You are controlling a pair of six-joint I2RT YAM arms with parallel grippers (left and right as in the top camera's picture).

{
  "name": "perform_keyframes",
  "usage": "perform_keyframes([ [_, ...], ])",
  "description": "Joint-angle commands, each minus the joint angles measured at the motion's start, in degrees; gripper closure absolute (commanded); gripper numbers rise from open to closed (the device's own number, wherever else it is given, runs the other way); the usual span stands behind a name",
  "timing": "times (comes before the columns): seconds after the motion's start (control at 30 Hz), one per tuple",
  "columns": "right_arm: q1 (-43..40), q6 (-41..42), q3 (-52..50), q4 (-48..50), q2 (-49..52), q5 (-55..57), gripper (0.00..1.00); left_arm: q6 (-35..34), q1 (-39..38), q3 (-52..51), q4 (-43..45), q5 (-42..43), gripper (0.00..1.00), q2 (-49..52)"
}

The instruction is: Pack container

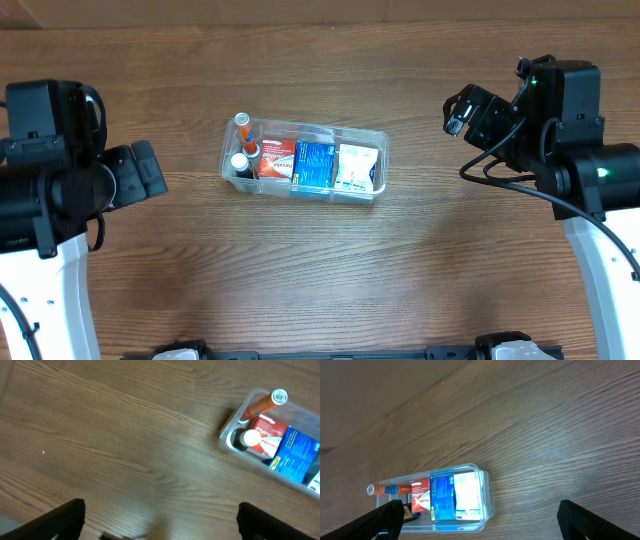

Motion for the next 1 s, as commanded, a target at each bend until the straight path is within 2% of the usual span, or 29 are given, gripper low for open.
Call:
perform_keyframes([
  [0.0, -0.11, -0.13, 0.46, 0.26, -0.68, 0.07, 0.00, 0.81, 0.31, 0.94, -0.48, -0.46, 0.00, -0.13],
  [0.53, -0.11, -1.31, 0.46, -1.29, -0.42, 1.49, 0.00, 0.81, 0.26, 0.90, -0.48, -0.83, 0.00, -0.09],
  [0.63, -0.11, -7.56, 0.42, -2.01, -3.02, 3.10, 0.00, 0.81, 0.26, 0.90, -0.48, -0.83, 0.00, -0.09],
  [0.73, -0.11, -19.74, 0.02, -0.02, -10.38, 3.10, 0.00, 0.81, 0.26, 0.90, -0.48, -0.83, 0.00, -0.09],
  [0.83, -0.13, -28.11, -3.08, 1.07, -18.40, 3.15, 0.00, 0.81, 0.26, 0.90, -0.48, -0.83, 0.00, -0.09],
  [0.97, -0.13, -30.01, -15.19, 4.02, -30.99, 3.04, 0.00, 0.81, 0.26, 0.90, -0.48, -0.83, 0.00, -0.09],
])
